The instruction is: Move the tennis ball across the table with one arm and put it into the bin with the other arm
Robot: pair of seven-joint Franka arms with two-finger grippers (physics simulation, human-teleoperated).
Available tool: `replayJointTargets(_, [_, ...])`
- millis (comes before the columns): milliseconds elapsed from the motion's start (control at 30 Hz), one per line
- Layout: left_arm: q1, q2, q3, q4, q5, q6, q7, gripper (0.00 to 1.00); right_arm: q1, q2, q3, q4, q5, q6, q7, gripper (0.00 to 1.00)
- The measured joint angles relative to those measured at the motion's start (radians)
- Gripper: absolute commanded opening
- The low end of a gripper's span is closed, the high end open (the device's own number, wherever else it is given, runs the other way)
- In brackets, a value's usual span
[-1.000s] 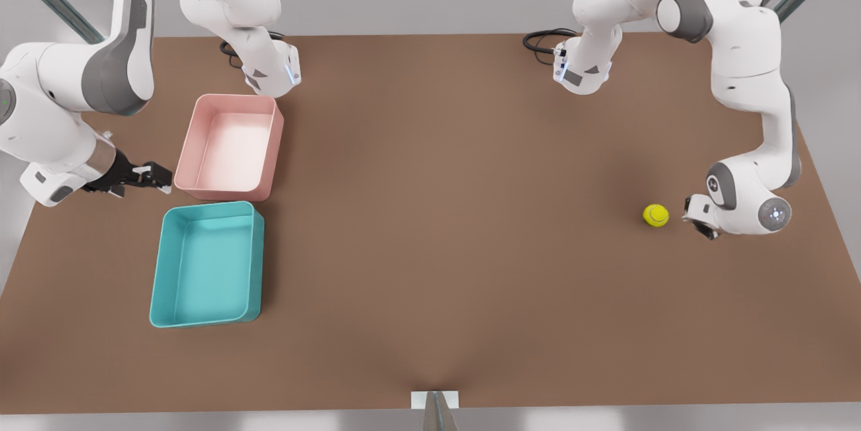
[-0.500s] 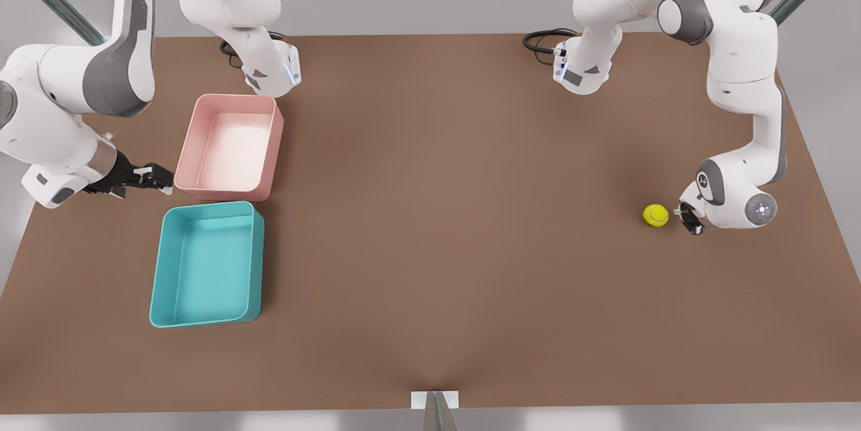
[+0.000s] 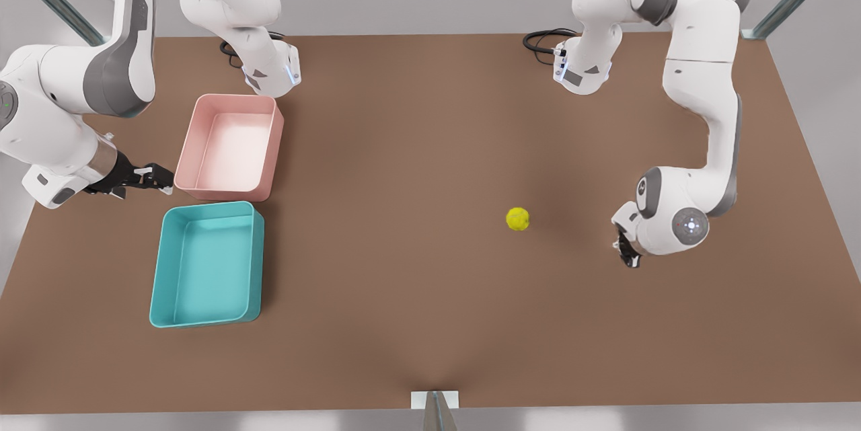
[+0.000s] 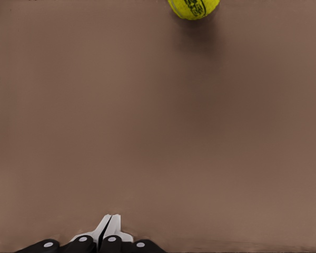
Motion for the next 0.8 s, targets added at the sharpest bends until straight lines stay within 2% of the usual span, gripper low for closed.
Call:
replayJointTargets(67, [-0.15, -0.158, 0.177, 0.146, -0.048, -0.181, -0.16, 1.0, 0.0, 0.011, 0.0, 0.001, 0.0, -0.002, 0.0, 1.0])
replayJointTargets(100, [-0.169, -0.174, 0.219, 0.236, -0.087, -0.282, -0.237, 1.0, 0.0, 0.016, 0.001, 0.0, 0.001, -0.006, 0.0, 1.0])
replayJointTargets(167, [-0.185, -0.187, 0.252, 0.317, -0.136, -0.435, -0.385, 1.0, 0.011, 0.035, 0.001, 0.011, 0.002, -0.014, 0.001, 1.0])
replayJointTargets(267, [-0.18, -0.188, 0.261, 0.343, -0.171, -0.589, -0.586, 1.0, 0.079, 0.094, 0.001, 0.039, 0.007, -0.02, 0.024, 1.0])
replayJointTargets(367, [-0.185, -0.172, 0.243, 0.377, -0.185, -0.667, -0.756, 1.0, 0.209, 0.297, 0.004, 0.201, 0.032, -0.013, 0.063, 1.0])
replayJointTargets(433, [-0.22, -0.168, 0.236, 0.383, -0.151, -0.677, -0.859, 1.0, 0.275, 0.396, 0.004, 0.233, 0.057, 0.033, 0.099, 1.0])
replayJointTargets(600, [-0.248, -0.17, 0.224, 0.375, -0.14, -0.693, -1.082, 1.0, 0.411, 0.431, 0.005, 0.134, 0.082, 0.168, 0.224, 1.0])
replayJointTargets(800, [-0.247, -0.169, 0.223, 0.374, -0.139, -0.711, -1.278, 1.0, 0.447, 0.393, 0.006, -0.06, 0.098, 0.338, 0.37, 1.0])
